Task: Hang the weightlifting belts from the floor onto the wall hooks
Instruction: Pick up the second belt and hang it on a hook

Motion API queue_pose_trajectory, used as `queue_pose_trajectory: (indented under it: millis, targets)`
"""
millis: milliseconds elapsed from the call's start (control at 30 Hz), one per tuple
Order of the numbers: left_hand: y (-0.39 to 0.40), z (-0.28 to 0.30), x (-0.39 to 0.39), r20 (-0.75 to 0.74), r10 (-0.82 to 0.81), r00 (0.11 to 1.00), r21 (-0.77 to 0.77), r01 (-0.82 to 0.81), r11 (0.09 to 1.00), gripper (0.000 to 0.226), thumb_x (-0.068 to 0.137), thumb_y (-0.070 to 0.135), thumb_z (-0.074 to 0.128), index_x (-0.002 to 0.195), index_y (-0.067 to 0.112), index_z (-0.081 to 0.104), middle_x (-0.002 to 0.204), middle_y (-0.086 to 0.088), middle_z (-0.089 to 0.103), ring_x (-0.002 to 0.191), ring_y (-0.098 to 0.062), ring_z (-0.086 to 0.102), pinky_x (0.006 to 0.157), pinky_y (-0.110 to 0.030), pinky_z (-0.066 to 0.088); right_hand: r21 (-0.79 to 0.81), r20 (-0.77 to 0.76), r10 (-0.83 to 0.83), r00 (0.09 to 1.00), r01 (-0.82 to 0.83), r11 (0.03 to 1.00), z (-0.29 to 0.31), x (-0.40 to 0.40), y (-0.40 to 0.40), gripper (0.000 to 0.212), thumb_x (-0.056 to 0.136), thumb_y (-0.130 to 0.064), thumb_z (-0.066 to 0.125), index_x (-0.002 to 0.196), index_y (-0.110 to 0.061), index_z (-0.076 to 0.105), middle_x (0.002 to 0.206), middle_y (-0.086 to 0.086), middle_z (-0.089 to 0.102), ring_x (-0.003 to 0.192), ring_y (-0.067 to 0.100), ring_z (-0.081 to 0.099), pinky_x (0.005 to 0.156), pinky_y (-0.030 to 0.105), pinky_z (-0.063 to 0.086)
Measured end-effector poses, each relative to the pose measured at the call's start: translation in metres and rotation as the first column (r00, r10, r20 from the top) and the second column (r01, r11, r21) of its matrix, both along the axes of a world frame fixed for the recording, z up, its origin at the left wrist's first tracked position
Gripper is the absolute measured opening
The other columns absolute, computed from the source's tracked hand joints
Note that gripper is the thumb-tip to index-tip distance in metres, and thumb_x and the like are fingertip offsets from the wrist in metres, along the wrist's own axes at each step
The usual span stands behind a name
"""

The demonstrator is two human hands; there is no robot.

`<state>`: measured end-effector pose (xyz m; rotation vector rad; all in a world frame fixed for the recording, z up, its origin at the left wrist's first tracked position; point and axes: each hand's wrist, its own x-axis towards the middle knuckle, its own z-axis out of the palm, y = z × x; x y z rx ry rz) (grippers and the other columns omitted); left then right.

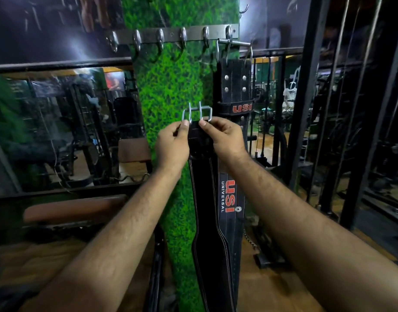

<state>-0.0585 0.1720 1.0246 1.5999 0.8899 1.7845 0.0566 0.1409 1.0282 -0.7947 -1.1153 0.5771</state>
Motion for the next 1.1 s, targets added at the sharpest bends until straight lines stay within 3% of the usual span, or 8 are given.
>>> queue_pose_trajectory:
  millis: [67,200,333,500,767,900,1000,1100]
  targets:
    - [0.007,0.018,0.002,-0.026,-0.024,0.999,0.037,0.025,0.999,0.024,0.091,0.040,0.062,0.072,0.034,0.074,0.077,0.008,0.073,0.074,-0.011,0.067,0.075,-0.035,0.058,0.013,0.018,-0.019,1.000,0.019,1.000,0.013,0.006,0.005,0.013,0.093,-0.006,0.070,0.083,-0.015,0.073,0.070,-0.006,0.073,0.064,0.006,0.069,0.063,0.024,0.058]
    - [0.018,0.059,0.014,0.062,-0.132,0.989,-0.002,0.132,0.991,0.025,0.103,0.023,0.057,0.079,0.022,0.065,0.076,0.004,0.065,0.066,-0.006,0.059,0.059,-0.019,0.051,0.036,-0.002,-0.057,0.998,0.057,0.998,0.051,0.011,0.021,0.011,0.093,-0.015,0.072,0.081,-0.014,0.074,0.075,0.004,0.073,0.071,0.019,0.069,0.074,0.044,0.062]
    - [0.037,0.104,0.031,0.131,-0.148,0.980,0.037,0.145,0.989,0.027,0.102,0.023,0.058,0.076,0.019,0.058,0.079,-0.006,0.063,0.075,-0.017,0.057,0.068,-0.030,0.048,0.043,-0.031,-0.257,0.966,0.258,0.965,0.094,0.014,0.052,0.018,0.088,-0.029,0.075,0.075,-0.016,0.077,0.071,0.000,0.074,0.065,0.013,0.065,0.070,0.041,0.060]
    - [0.056,0.150,0.048,0.102,-0.072,0.992,0.062,0.066,0.996,0.036,0.101,0.023,0.060,0.066,0.020,0.053,0.070,-0.001,0.060,0.068,-0.017,0.053,0.063,-0.029,0.045,-0.003,-0.026,-0.392,0.919,0.393,0.920,0.137,0.023,0.076,0.027,0.085,-0.043,0.075,0.081,-0.017,0.079,0.075,0.001,0.078,0.069,0.017,0.071,0.073,0.042,0.063]
    - [0.086,0.176,0.065,0.089,-0.028,0.996,-0.011,0.029,1.000,0.042,0.099,0.027,0.061,0.061,0.019,0.044,0.065,0.000,0.048,0.066,-0.017,0.044,0.060,-0.028,0.037,-0.120,-0.007,-0.446,0.895,0.442,0.889,0.166,0.033,0.103,0.035,0.081,-0.051,0.076,0.088,-0.017,0.079,0.084,0.003,0.079,0.081,0.024,0.076,0.080,0.040,0.063]
    - [0.097,0.162,0.065,0.074,-0.042,0.996,-0.098,0.049,0.994,0.041,0.096,0.029,0.065,0.060,0.018,0.050,0.067,-0.005,0.058,0.068,-0.021,0.053,0.064,-0.034,0.046,-0.219,-0.019,-0.395,0.919,0.381,0.898,0.153,0.038,0.108,0.029,0.080,-0.045,0.081,0.089,-0.018,0.077,0.089,0.006,0.078,0.078,0.026,0.076,0.076,0.043,0.065]
    - [0.094,0.150,0.066,0.057,-0.072,0.996,-0.079,0.076,0.994,0.030,0.099,0.031,0.060,0.072,0.019,0.057,0.081,-0.008,0.067,0.073,-0.021,0.058,0.066,-0.033,0.049,-0.216,-0.033,-0.398,0.917,0.382,0.898,0.134,0.035,0.107,0.032,0.084,-0.049,0.076,0.093,-0.018,0.077,0.090,0.007,0.078,0.080,0.025,0.075,0.077,0.038,0.064]
    - [0.088,0.140,0.066,0.076,-0.107,0.991,-0.087,0.114,0.990,0.028,0.099,0.035,0.060,0.112,0.012,0.065,0.107,-0.009,0.073,0.083,-0.019,0.064,0.069,-0.028,0.051,-0.198,-0.042,-0.419,0.907,0.404,0.893,0.122,0.027,0.101,0.038,0.094,-0.049,0.063,0.102,-0.015,0.074,0.097,0.007,0.075,0.089,0.026,0.071,0.084,0.039,0.060]
